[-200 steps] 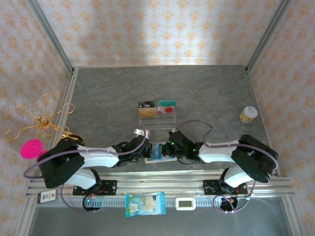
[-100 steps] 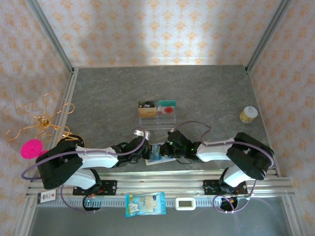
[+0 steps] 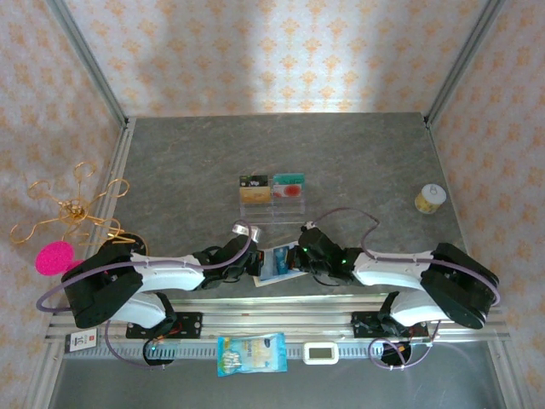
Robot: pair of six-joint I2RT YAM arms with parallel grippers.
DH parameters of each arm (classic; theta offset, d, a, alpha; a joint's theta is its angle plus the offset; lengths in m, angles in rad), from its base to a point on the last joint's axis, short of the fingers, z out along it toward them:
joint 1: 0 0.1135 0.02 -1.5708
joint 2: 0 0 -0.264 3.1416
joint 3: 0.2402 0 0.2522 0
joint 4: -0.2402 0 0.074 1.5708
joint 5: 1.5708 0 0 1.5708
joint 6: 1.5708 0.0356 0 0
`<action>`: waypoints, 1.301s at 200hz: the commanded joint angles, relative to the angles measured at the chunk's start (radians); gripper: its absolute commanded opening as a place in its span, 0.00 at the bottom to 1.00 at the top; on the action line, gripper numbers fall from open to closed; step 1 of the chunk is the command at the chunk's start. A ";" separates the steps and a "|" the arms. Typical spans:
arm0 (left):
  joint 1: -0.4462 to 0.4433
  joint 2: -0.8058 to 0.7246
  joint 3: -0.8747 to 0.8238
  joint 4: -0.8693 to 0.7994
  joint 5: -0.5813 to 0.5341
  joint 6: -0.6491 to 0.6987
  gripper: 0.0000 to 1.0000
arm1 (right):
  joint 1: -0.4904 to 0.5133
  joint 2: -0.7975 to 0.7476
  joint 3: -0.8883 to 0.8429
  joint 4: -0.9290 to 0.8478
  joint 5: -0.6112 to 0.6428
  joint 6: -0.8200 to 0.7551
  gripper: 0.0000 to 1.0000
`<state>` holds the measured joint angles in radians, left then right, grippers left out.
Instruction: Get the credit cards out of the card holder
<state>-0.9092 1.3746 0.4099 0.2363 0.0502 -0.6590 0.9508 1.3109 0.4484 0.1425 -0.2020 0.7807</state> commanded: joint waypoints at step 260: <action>0.046 -0.568 0.172 -0.416 -0.175 -0.063 0.99 | -0.323 0.287 0.915 -0.582 -0.512 -1.521 0.00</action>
<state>-0.8696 0.8539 0.5117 -0.1398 -0.0662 -0.7387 0.6327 1.5322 1.3041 -0.2550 -0.6174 -0.5377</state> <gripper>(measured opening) 0.990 0.026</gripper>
